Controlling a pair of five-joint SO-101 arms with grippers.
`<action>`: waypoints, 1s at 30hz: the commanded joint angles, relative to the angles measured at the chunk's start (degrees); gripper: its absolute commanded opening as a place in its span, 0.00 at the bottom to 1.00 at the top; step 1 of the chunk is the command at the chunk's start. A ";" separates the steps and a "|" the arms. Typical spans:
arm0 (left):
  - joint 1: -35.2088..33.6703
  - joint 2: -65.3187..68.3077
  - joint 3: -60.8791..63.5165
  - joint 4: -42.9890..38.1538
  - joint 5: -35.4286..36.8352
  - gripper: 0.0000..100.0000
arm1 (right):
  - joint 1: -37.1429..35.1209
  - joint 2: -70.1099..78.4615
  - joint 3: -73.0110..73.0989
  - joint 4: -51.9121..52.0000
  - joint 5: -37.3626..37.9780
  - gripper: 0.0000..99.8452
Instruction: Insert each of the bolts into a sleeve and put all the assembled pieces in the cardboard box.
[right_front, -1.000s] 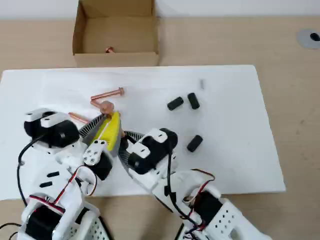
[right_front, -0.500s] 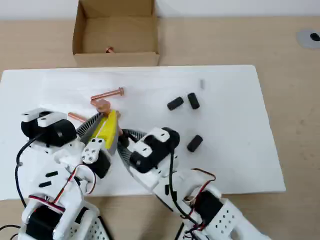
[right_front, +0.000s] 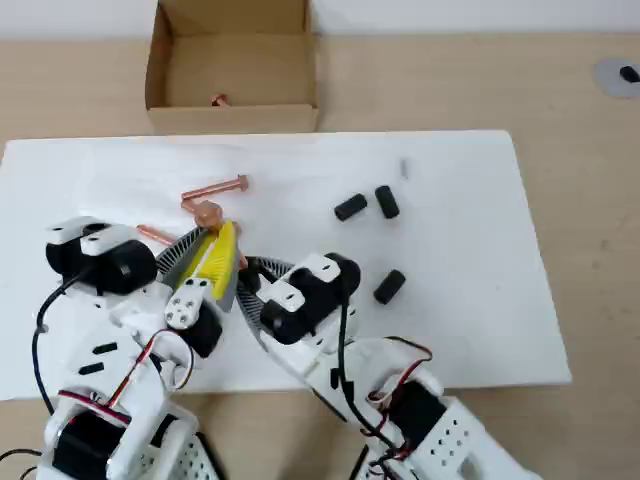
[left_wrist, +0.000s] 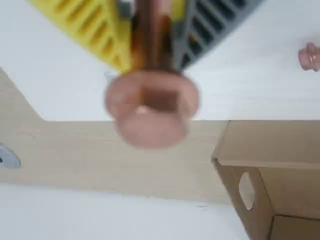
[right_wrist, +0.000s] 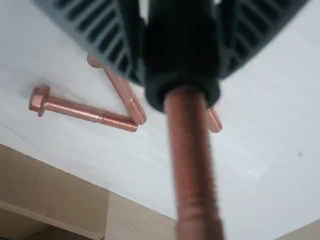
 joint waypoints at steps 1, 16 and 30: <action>2.64 0.13 -0.18 0.35 -1.58 0.01 | 1.36 -1.27 -0.75 -1.76 0.18 0.01; 2.90 0.22 1.49 1.76 -2.37 0.17 | 1.36 -1.27 -0.66 -1.49 0.18 0.01; 1.85 0.40 -6.95 12.57 -2.64 0.19 | 5.23 -0.66 -0.75 -1.32 0.44 0.01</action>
